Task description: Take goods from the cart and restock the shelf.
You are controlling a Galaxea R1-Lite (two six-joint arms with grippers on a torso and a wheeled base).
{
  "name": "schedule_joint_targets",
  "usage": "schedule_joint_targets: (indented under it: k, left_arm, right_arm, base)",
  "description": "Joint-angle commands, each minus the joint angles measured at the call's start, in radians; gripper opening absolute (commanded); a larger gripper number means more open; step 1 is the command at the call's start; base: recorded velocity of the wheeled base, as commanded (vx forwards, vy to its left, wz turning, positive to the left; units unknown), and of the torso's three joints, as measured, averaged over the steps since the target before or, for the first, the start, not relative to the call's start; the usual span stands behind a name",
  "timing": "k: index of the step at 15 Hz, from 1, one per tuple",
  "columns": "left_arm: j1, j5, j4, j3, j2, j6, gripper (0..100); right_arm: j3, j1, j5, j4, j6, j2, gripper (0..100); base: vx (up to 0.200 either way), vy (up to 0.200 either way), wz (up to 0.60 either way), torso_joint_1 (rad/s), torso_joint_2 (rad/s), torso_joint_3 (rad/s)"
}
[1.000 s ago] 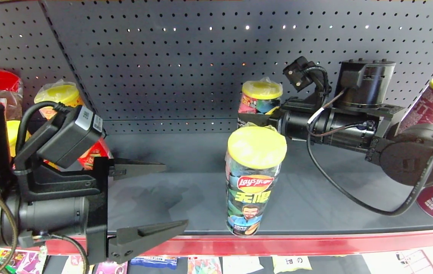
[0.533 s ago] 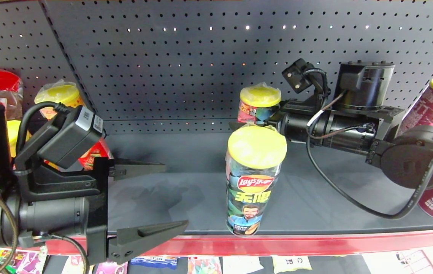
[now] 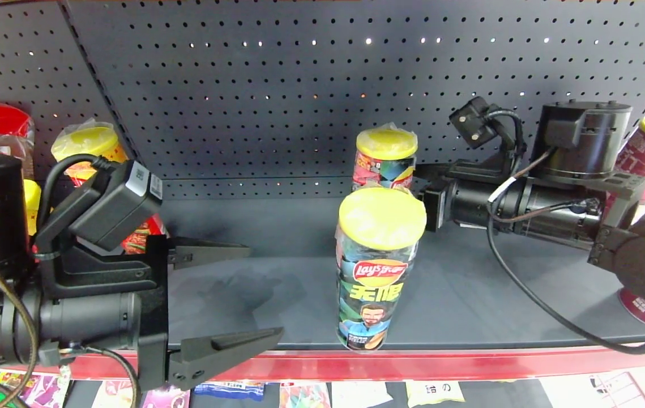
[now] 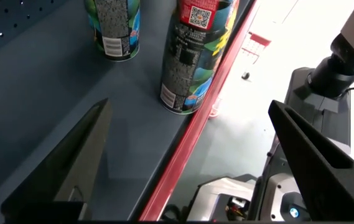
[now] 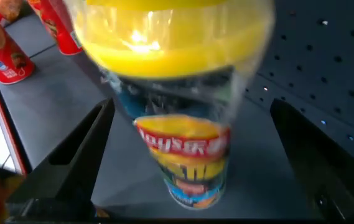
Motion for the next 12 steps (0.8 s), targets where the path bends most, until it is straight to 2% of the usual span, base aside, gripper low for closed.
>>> schedule_joint_targets:
  k: [1, 3, 7, 12]
  left_arm:
    - [0.000, 0.011, -0.002, -0.001, 0.018, 0.000, 100]
    - [0.002, 0.020, -0.002, -0.004, 0.031, 0.000, 100]
    - [0.000, 0.065, 0.000, 0.000, 0.034, 0.003, 100]
    - [0.000, 0.075, 0.000, 0.000, 0.070, 0.005, 100]
  right_arm:
    - [0.047, -0.030, -0.014, 0.000, 0.008, -0.063, 100]
    - [0.085, -0.068, -0.034, 0.000, 0.007, -0.100, 100]
    - [0.204, -0.071, -0.062, 0.000, 0.008, -0.232, 100]
    - [0.368, -0.070, -0.085, 0.003, 0.008, -0.394, 100]
  base:
    - [0.000, 0.000, 0.00, 0.000, 0.00, 0.000]
    - [0.000, 0.000, 0.00, 0.000, 0.00, 0.000]
    - [0.000, 0.000, 0.00, 0.000, 0.00, 0.000]
    - [0.000, 0.000, 0.00, 0.000, 0.00, 0.000]
